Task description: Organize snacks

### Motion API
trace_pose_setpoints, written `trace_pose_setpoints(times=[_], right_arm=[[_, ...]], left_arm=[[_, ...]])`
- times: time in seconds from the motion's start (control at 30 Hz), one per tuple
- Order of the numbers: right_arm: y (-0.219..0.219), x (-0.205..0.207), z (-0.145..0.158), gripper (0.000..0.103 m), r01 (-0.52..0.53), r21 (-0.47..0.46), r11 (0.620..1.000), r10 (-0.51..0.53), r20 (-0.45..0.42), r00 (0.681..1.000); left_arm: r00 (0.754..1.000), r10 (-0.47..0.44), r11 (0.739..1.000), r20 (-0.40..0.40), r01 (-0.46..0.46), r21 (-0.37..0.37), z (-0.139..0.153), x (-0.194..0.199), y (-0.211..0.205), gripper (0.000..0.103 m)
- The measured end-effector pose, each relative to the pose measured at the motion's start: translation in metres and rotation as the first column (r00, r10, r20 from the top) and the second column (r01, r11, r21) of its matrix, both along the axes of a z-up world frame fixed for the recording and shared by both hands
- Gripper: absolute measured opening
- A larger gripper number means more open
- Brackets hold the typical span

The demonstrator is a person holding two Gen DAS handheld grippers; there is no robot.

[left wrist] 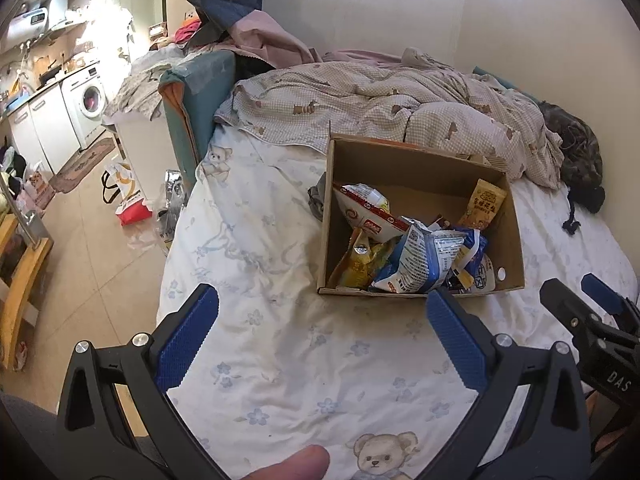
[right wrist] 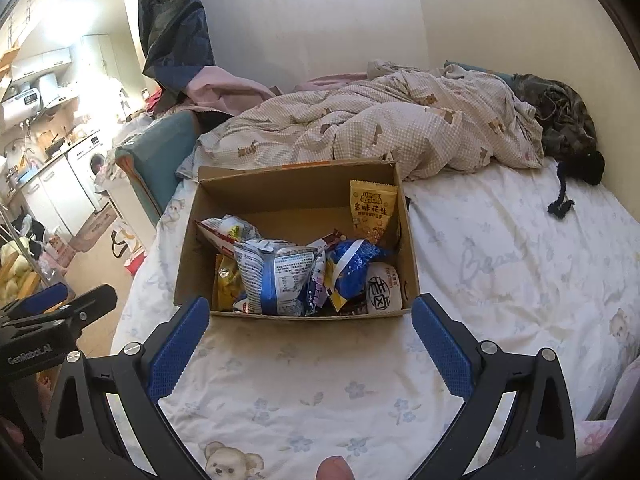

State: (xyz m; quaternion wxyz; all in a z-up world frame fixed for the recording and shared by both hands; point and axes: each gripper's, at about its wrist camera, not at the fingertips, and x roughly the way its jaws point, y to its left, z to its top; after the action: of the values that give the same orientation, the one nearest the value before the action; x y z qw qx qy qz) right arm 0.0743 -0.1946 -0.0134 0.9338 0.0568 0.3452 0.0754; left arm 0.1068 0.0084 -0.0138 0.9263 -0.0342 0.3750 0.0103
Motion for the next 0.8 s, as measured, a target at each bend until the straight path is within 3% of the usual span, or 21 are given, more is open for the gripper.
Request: trace_pose_setpoints(times=[0.8], right_arm=[[-0.0026,0.0048,-0.004,0.103,0.024,-0.019,1.0,-0.024,-0.012,1.0]], left_arm=[[1.0,-0.011,1.0,-0.005,0.011,-0.001,-0.0002,0.0003,-0.0006,0.103]])
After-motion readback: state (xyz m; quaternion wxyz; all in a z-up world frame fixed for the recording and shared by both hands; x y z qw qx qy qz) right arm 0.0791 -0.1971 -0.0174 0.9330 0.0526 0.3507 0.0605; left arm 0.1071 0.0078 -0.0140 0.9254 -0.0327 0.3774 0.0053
